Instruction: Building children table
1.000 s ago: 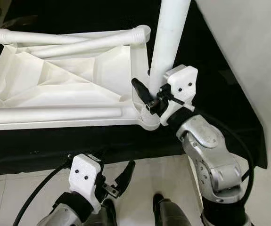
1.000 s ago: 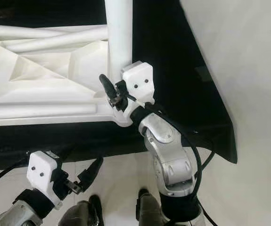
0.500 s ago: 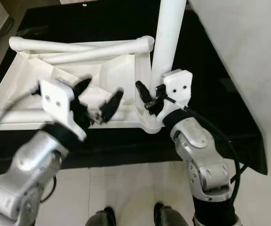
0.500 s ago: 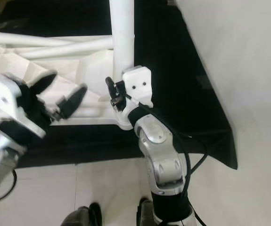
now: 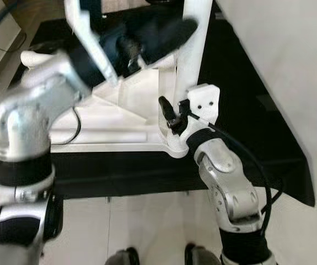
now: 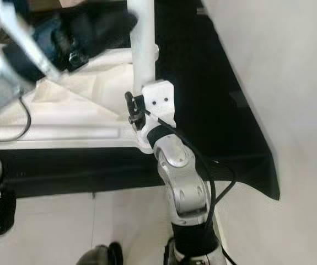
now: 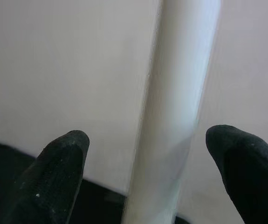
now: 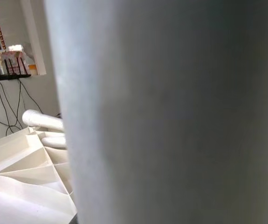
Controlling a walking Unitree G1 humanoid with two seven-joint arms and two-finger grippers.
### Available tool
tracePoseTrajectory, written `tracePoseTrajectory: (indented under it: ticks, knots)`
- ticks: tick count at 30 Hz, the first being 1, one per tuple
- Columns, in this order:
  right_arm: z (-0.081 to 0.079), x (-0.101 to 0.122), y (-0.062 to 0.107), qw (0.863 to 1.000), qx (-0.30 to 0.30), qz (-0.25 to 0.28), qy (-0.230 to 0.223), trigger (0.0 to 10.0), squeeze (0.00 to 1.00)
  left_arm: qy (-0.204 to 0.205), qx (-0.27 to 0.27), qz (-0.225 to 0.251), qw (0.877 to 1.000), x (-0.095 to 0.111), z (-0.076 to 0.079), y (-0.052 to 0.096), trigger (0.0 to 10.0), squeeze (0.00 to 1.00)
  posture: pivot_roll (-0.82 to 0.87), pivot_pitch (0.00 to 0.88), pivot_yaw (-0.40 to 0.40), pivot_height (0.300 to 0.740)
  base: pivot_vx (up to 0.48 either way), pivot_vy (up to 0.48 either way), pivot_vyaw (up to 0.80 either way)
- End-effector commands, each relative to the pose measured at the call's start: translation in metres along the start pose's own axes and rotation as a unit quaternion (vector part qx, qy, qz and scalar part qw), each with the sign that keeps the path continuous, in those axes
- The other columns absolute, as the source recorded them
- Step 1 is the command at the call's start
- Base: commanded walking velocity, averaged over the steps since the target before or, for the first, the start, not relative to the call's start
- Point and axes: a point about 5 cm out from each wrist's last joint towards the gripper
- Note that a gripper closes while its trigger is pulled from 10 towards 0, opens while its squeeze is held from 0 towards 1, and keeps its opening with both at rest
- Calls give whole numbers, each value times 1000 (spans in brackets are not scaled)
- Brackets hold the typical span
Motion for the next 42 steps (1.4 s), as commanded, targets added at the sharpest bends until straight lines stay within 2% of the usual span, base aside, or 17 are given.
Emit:
tracePoseTrajectory:
  ticks: [1,3,4,7,8,11,12,16,17,19,20,22,33,35,36,38,42]
  knots:
    - [-17,-19,-2,997,39,-43,-43,10000,0,11,-5,-28,1000,-4,-5,-2,10000,0,24,200,104,740,0,0,0]
    - [-18,-18,-2,997,41,-41,-44,10000,0,17,-5,-38,999,-5,-8,-5,10000,0,24,200,104,740,0,0,0]
    - [-24,-16,-1,997,57,-32,-36,10000,0,38,-15,-71,997,-15,-12,-12,10000,0,27,197,107,740,0,0,0]
    - [-27,-15,-1,997,64,-30,-33,10000,0,42,-26,-83,995,-20,-11,-13,10000,0,27,197,107,740,0,0,0]
    - [-31,-14,-1,996,77,-27,-28,10000,0,39,-46,-98,993,-25,-9,-16,10000,0,26,196,108,740,0,0,0]
    - [-34,-14,-1,996,85,-27,-27,10000,0,33,-57,-107,992,-26,-8,-18,10000,0,27,193,109,740,0,0,0]
    - [-35,-14,-1,995,91,-27,-28,10000,0,13,-72,-120,990,-27,-7,-20,10000,0,27,190,110,740,0,0,0]
    - [-36,-15,-1,995,95,-28,-28,10000,0,2,-82,-129,988,-28,-6,-23,10000,0,27,190,110,740,0,0,0]
    - [-38,-15,-1,994,100,-29,-28,10000,0,-19,-90,-135,987,-29,-4,-24,0,0,27,190,110,740,0,0,0]
    - [-38,-15,-1,994,100,-29,-28,10000,0,-19,-90,-135,987,-29,-4,-24,0,0,27,190,110,740,0,0,0]
    - [-39,-15,-1,993,106,-31,-29,10000,0,-60,-103,-144,982,-30,-1,-24,0,0,27,194,110,740,0,0,0]
    - [-40,-15,-1,993,107,-32,-29,10000,0,-75,-108,-146,980,-30,0,-24,0,0,27,195,109,740,0,0,0]
    - [-38,-15,-2,992,113,-36,-35,10000,0,-85,-114,-141,980,-30,4,-22,0,0,22,203,102,740,0,0,0]
    - [-39,-11,-3,990,135,-29,-26,10000,0,-85,-113,-140,980,-30,4,-21,0,0,19,207,96,740,0,0,0]
    - [-40,-8,-5,986,165,-26,-26,10000,1000,-86,-111,-138,980,-31,4,-20,0,0,16,210,90,740,0,0,0]
    - [-38,-1,-7,976,213,-26,-27,10000,1000,-85,-108,-134,981,-32,4,-19,0,0,13,214,85,740,0,0,0]
    - [-35,5,-10,966,257,-28,-20,10000,1000,-84,-105,-129,982,-32,5,-19,0,0,11,215,80,740,0,0,0]
Point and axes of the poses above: a point about 5 cm out from each wrist's last joint towards the gripper, its own y axis pointing back from the gripper into the wrist, its own x axis along the axis of the wrist's last joint, z = x × y, and after that the axes turned 15 degrees about -y, right-handed
